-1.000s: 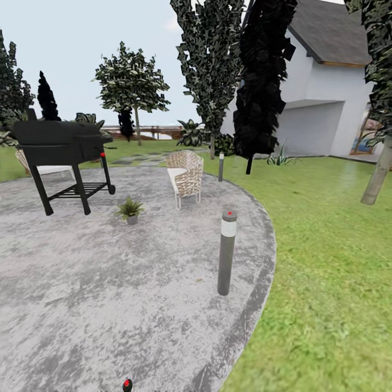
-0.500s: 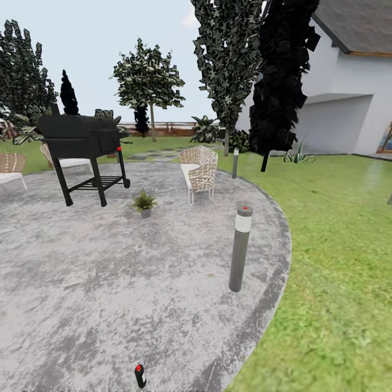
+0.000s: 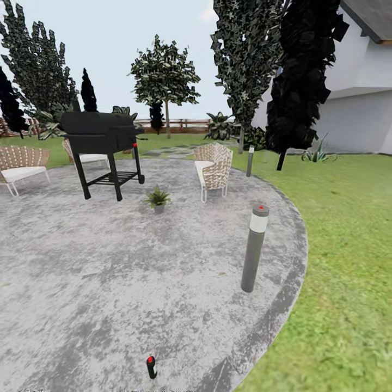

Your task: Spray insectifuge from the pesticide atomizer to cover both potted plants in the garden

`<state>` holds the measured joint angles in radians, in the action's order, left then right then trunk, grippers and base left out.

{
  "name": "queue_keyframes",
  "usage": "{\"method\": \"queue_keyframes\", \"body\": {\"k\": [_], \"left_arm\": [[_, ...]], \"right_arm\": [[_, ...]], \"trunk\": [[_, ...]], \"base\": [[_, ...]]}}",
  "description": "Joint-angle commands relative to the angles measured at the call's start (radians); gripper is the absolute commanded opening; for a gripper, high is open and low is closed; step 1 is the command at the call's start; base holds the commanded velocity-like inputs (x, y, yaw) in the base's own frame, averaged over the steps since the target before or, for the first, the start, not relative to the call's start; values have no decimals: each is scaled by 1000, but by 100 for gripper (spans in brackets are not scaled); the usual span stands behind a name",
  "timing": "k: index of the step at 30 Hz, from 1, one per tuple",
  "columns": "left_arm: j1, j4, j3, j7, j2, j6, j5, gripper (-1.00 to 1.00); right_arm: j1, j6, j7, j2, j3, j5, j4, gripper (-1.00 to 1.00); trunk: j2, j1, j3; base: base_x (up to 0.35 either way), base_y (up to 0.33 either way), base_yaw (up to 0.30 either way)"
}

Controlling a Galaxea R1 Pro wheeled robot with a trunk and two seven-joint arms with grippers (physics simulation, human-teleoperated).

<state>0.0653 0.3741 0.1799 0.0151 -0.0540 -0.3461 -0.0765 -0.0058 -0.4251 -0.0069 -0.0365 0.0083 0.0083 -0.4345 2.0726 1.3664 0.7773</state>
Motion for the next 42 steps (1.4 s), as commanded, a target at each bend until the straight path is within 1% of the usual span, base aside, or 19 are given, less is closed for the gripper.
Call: {"method": "queue_keyframes", "body": {"k": [1, 10, 15, 26, 42], "left_arm": [[1, -1, -2, 0, 0, -3, -8, 100], [1, -1, -2, 0, 0, -3, -8, 100], [1, -1, -2, 0, 0, -3, -8, 100], [1, -1, -1, 0, -1, -3, -9, 100], [1, -1, 0, 0, -3, -3, -12, 100]], "right_arm": [[0, -3, -1, 0, 1, 1, 0, 100], [0, -3, -1, 0, 1, 1, 0, 100], [0, -3, -2, 0, 1, 1, -1, 100], [0, -4, -1, -8, 1, 2, -2, 100], [0, -4, 1, -3, 2, 1, -15, 100]], "trunk": [[0, 0, 2], [0, 0, 12], [0, 0, 16], [0, 0, 17], [0, 0, 17]], "base": [[0, 0, 182], [9, -3, 182], [132, -135, 125], [166, -176, 13], [20, -10, 0]]}}
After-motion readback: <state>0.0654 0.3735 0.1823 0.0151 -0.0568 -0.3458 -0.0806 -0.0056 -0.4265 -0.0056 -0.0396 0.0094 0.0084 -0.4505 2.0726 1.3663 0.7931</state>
